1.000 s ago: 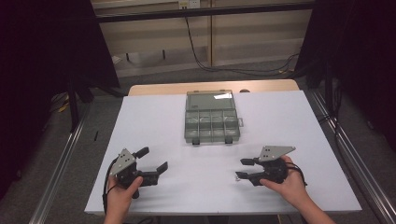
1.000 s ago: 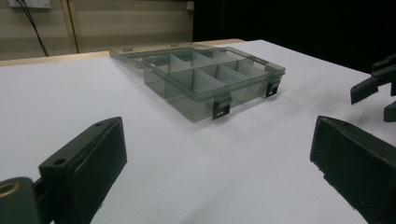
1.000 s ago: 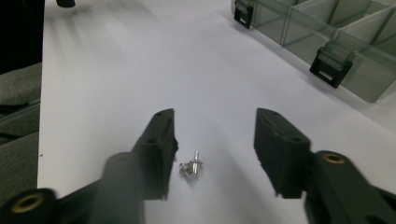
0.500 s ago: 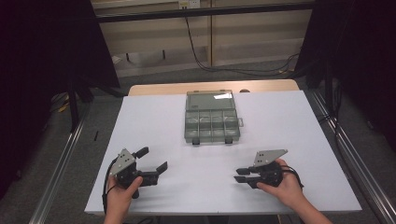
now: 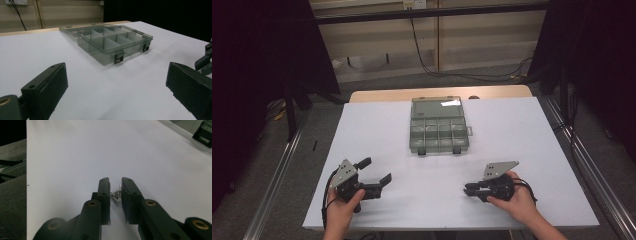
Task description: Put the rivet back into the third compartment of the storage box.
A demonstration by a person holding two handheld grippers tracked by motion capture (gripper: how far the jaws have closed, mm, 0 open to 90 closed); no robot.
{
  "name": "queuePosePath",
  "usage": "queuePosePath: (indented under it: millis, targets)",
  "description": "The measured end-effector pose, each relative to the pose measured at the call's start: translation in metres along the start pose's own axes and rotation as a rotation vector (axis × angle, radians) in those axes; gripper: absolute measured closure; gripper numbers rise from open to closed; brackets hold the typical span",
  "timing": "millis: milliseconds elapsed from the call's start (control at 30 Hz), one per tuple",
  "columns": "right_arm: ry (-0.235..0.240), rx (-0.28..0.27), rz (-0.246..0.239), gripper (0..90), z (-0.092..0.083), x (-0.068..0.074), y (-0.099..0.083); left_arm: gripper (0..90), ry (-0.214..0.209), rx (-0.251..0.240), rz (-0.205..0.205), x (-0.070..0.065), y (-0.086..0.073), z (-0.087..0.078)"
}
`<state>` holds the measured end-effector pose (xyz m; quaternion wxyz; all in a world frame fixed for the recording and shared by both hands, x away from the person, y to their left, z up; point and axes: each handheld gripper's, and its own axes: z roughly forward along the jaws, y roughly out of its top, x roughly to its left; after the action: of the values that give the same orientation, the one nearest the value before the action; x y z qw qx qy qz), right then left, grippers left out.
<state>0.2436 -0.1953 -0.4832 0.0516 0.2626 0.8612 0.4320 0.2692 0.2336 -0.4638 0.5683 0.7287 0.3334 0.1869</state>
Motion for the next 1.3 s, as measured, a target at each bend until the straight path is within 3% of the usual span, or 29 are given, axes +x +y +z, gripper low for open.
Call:
queuePosePath:
  millis: [300, 900, 1133, 1300]
  targets:
    - [0.006, 0.018, 0.008, 84.3, 0.0001, 0.0005, -0.0003, 3.8, -0.007, 0.005, 0.005, 0.0001, 0.0000, 0.0006]
    - [0.021, 0.030, -0.001, 87.3, 0.0041, 0.0045, 0.0013, 4.0, -0.005, 0.004, 0.003, 0.0000, -0.0002, 0.0012]
    - [0.024, -0.001, 0.013, 87.3, 0.0009, 0.0042, 0.0040, 4.0, -0.004, 0.011, 0.009, 0.0004, 0.0001, 0.0006]
    - [0.017, -0.045, 0.054, 87.3, -0.0038, 0.0002, 0.0048, 4.0, -0.002, 0.006, 0.005, 0.0005, 0.0002, 0.0009]
